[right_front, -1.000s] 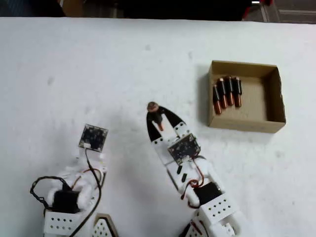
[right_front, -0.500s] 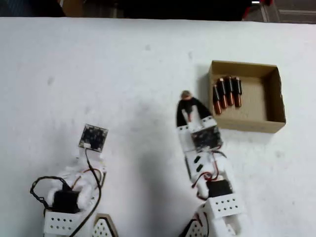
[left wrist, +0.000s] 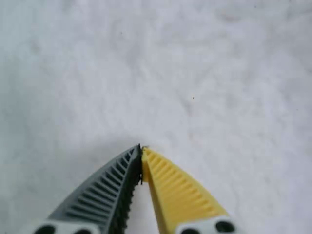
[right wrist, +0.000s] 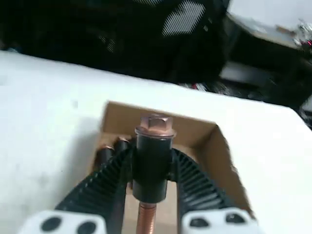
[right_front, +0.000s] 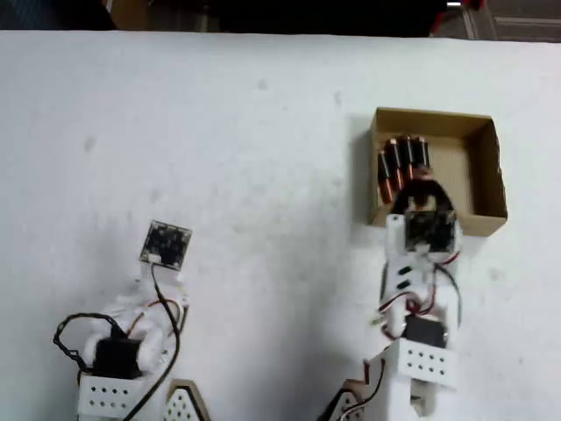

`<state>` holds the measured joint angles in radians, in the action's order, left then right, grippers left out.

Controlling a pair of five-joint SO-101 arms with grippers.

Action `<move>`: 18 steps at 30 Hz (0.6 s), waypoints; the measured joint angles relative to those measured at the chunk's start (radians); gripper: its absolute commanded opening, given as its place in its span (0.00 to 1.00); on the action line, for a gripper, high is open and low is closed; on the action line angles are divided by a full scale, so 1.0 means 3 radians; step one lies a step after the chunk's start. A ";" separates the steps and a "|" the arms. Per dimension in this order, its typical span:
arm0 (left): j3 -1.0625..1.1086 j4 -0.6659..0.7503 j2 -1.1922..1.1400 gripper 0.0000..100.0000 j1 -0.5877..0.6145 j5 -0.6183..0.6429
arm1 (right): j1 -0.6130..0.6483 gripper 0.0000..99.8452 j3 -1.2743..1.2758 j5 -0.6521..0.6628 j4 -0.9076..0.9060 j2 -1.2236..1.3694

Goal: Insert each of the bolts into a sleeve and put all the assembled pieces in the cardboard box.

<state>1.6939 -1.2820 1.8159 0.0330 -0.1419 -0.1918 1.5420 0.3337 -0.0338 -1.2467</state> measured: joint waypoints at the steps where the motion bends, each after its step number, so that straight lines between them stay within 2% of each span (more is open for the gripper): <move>1: 0.0000 0.0000 0.0000 0.02 0.0000 0.0000 | -0.0056 0.02 -0.0128 0.0046 -0.0220 0.0000; 4: 0.0000 0.0000 0.0000 0.02 0.0000 0.0000 | -0.0169 0.02 -0.0501 0.0184 -0.0849 0.0000; 7: 0.0000 0.0000 0.0000 0.02 0.0000 0.0000 | -0.0210 0.02 -0.0793 0.0251 -0.1176 0.0000; 18: 0.0000 0.0000 0.0000 0.02 0.0000 0.0000 | -0.0230 0.02 -0.1371 0.0256 -0.1381 0.0000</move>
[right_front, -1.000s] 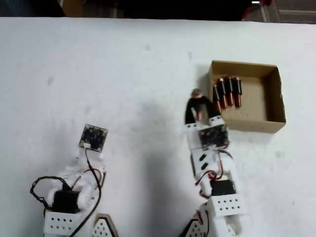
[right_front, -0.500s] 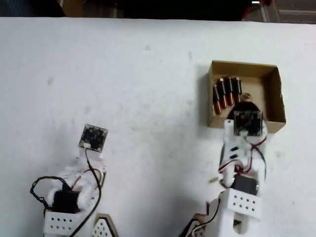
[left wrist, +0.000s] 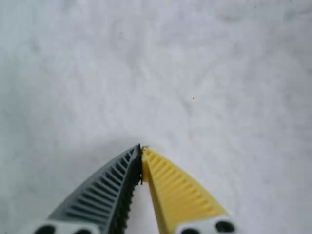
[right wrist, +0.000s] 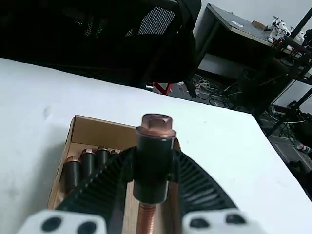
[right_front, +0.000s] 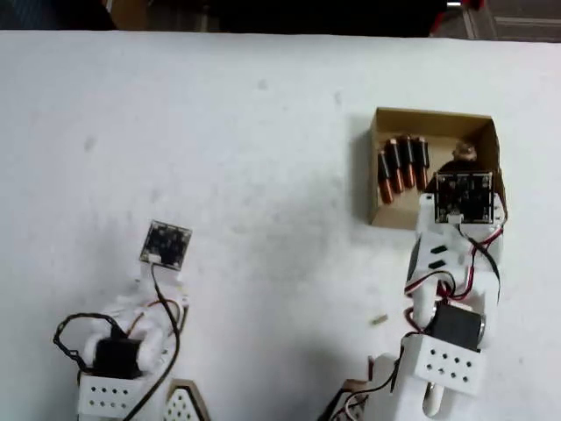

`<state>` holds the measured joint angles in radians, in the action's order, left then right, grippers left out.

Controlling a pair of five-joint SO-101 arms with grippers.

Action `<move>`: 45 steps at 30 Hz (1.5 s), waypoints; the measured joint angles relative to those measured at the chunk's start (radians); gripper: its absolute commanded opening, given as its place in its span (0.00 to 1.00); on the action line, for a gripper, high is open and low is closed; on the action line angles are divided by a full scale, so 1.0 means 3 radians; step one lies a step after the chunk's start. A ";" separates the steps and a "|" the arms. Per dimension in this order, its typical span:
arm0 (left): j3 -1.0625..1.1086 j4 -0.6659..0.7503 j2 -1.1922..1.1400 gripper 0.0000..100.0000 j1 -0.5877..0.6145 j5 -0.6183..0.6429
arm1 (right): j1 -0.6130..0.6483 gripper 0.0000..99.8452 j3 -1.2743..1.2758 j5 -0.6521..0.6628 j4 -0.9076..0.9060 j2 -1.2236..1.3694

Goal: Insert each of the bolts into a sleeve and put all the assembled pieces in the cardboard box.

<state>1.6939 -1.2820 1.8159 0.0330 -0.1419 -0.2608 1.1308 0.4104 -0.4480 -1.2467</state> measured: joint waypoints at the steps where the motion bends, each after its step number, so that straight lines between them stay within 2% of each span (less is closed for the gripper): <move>1: 0.0000 0.0000 0.0000 0.02 0.0000 0.0000 | 0.0000 0.02 -0.0066 0.0000 -0.0087 0.0000; 5: 0.0000 0.0000 0.0000 0.02 0.0000 0.0000 | 0.0000 0.02 -0.0353 0.0000 -0.0389 0.0000; 12: 0.0000 0.0000 0.0000 0.02 0.0000 0.0000 | 0.0000 0.02 -0.0803 0.0000 -0.0419 0.0353; 27: 0.0000 0.0000 0.0000 0.02 0.0000 0.0000 | -0.0005 0.02 -0.2322 0.0000 -0.0419 0.3248; 45: 0.0000 0.0000 0.0000 0.02 0.0000 -0.0015 | -0.0061 0.02 -0.4010 0.0000 -0.0419 0.5662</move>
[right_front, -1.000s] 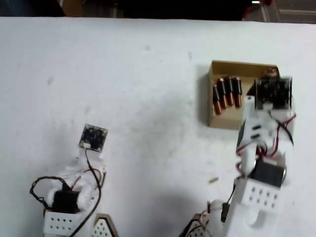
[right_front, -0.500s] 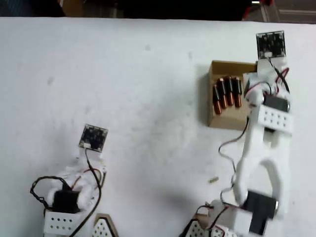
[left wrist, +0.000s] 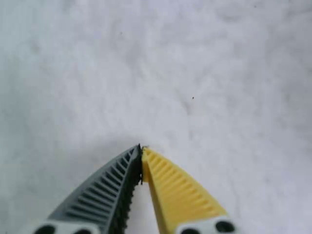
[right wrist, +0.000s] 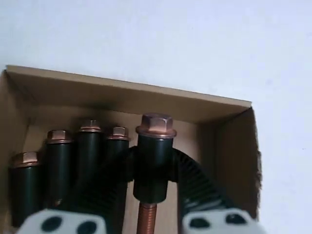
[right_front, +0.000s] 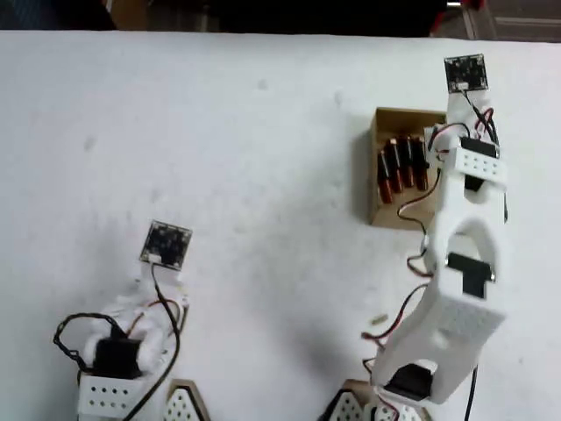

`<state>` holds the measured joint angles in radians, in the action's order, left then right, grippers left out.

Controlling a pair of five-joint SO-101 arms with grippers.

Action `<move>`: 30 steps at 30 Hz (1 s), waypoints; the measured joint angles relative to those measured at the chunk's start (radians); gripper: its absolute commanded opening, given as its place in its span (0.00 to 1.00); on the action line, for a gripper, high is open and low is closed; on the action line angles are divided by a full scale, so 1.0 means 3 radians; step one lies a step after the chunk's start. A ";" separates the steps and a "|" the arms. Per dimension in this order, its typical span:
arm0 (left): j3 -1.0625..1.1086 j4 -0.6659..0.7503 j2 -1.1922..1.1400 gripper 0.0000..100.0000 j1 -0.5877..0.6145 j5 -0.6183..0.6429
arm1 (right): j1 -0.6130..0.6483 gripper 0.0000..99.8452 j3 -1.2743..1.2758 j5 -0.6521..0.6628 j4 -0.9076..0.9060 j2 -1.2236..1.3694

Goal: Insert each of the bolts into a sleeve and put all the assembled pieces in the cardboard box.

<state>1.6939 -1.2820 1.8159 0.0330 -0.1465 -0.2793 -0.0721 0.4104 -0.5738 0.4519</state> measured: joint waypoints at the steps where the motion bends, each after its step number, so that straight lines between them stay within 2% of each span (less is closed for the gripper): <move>1: 0.0000 0.0000 0.0000 0.02 0.0000 0.0000 | -0.0020 0.02 -0.0087 0.0000 0.0000 0.0113; 8: 0.0000 0.0000 0.0000 0.02 0.0000 0.0000 | -0.0092 0.02 -0.0557 0.0000 0.0000 0.0742; 14: 0.0000 0.0000 0.0000 0.02 0.0000 0.0000 | -0.0092 0.02 -0.0706 0.0005 0.0000 0.0941; 22: 0.0000 0.0000 0.0000 0.02 0.0000 0.0000 | -0.0056 0.22 -0.0721 0.0015 0.0000 0.0946; 30: 0.0000 0.0000 0.0000 0.02 0.0000 -0.0005 | -0.0056 0.20 -0.0721 0.0015 0.0000 0.0946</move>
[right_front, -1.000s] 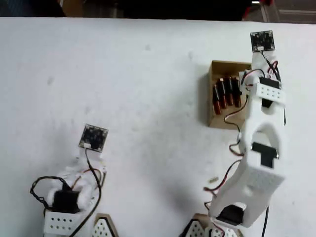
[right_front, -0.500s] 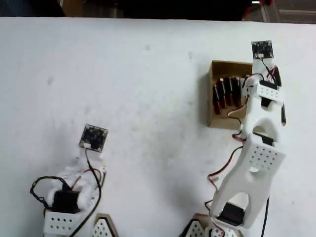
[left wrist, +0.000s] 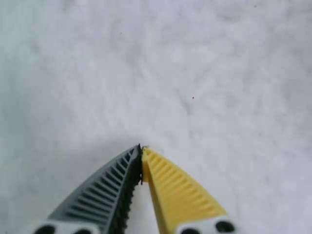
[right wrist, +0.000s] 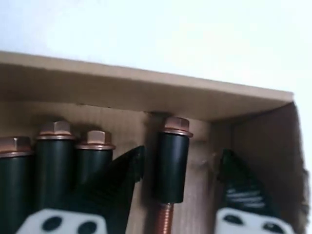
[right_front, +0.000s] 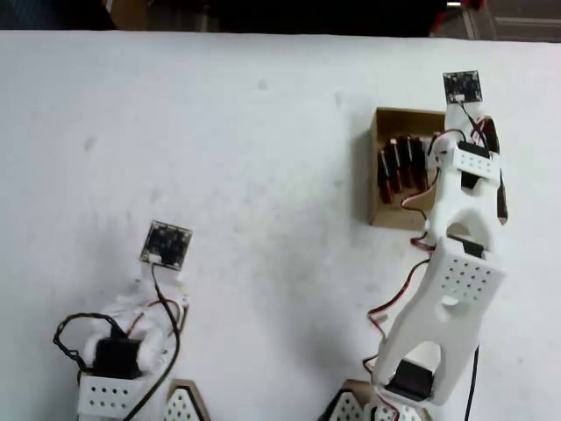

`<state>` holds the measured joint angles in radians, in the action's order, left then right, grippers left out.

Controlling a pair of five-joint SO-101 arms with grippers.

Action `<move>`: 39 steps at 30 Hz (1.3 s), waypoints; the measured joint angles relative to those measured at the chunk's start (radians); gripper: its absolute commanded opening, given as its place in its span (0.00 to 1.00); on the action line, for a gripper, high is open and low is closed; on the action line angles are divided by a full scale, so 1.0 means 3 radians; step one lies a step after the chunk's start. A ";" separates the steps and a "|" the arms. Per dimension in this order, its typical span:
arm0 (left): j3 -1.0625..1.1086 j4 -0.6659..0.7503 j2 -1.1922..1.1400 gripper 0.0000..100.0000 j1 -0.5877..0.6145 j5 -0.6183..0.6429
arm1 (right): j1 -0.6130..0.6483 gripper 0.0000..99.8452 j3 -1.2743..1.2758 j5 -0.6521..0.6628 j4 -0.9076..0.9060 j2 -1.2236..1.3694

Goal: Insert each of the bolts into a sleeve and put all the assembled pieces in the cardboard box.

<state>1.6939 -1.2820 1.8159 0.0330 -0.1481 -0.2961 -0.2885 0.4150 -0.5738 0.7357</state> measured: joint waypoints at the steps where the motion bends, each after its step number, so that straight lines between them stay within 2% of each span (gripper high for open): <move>1: 0.0000 0.0000 0.0000 0.02 0.0000 0.0000 | 0.0000 0.19 0.0000 0.0000 0.0000 0.0000; 8: 0.0000 0.0000 0.0000 0.02 0.0000 0.0000 | 0.0005 0.02 0.0000 0.0000 -0.0527 -0.0404; 18: 0.0000 0.0000 0.0000 0.02 0.0000 0.0077 | 0.0348 0.02 0.0000 -0.0015 -0.1350 -0.1151; 24: 0.0000 0.0000 0.0000 0.02 0.0128 0.0286 | 0.0670 0.02 0.0000 -0.0552 -0.1908 -0.1662; 27: 0.0000 0.0000 0.0000 0.02 0.0220 0.0307 | 0.0890 0.02 0.0000 -0.0685 -0.2163 -0.1908; 33: 0.0000 0.0000 0.0000 0.02 0.0245 0.0307 | 0.1325 0.02 0.0000 -0.0721 -0.2619 -0.2429; 39: 0.0000 0.0000 0.0000 0.02 0.0245 0.0307 | 0.1509 0.02 0.0000 -0.0742 -0.2977 -0.3053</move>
<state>1.6939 -1.2820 1.8159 0.1066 -0.0560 0.1565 -0.2885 0.1926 -1.4668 -0.1803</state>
